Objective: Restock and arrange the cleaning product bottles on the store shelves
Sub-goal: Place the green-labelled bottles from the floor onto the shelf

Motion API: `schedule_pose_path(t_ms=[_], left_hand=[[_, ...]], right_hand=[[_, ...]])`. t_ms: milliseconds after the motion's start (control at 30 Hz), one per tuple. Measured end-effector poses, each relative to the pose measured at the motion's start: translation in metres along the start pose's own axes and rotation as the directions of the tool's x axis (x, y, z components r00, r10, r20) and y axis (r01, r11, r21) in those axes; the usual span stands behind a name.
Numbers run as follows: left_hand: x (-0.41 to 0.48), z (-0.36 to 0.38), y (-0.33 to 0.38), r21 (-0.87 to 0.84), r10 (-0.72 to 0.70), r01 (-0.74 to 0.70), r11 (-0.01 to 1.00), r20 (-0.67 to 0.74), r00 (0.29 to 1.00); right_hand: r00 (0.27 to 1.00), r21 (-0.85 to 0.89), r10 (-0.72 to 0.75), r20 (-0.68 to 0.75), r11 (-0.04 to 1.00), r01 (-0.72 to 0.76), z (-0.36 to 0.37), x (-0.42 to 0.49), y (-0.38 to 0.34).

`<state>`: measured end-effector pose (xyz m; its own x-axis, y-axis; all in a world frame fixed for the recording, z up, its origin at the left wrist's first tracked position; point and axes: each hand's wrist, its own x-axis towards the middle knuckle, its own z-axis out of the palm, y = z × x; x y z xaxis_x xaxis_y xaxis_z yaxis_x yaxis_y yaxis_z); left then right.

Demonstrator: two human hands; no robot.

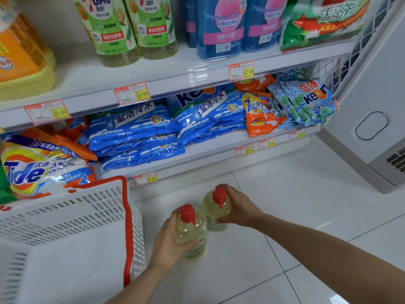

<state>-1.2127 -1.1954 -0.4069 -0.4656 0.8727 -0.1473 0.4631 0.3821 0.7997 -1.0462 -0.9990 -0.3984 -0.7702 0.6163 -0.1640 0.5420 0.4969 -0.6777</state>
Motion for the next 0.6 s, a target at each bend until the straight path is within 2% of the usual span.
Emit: schedule_pose_path(t_ms=[133, 233, 333, 467, 600], left_hand=[[-0.009, -0.012, 0.016, 0.014, 0.06, -0.06, 0.998, -0.019, 0.998], [-0.008, -0.029, 0.039, -0.022, 0.073, -0.075, 0.997, -0.099, 0.992], [-0.001, -0.054, 0.071, -0.079, 0.116, -0.13, 0.988, -0.162, 0.98], [0.008, -0.11, 0.126, -0.103, 0.186, -0.217, 0.971, -0.248, 0.951], [0.007, -0.164, 0.161, -0.217, 0.161, -0.278, 0.936, -0.44, 0.883]], right_hand=[[1.0, -0.099, -0.001, -0.015, 0.995, 0.0, -0.004, -0.007, -0.012], [0.998, -0.196, -0.005, -0.06, 0.981, -0.006, -0.022, -0.013, -0.031], [0.991, -0.218, -0.032, -0.132, 0.976, 0.002, -0.056, -0.018, -0.059], [0.965, -0.147, -0.052, -0.258, 0.989, 0.014, -0.114, -0.023, -0.114], [0.908, -0.028, -0.092, -0.409, 0.996, 0.089, -0.172, -0.022, -0.173]])
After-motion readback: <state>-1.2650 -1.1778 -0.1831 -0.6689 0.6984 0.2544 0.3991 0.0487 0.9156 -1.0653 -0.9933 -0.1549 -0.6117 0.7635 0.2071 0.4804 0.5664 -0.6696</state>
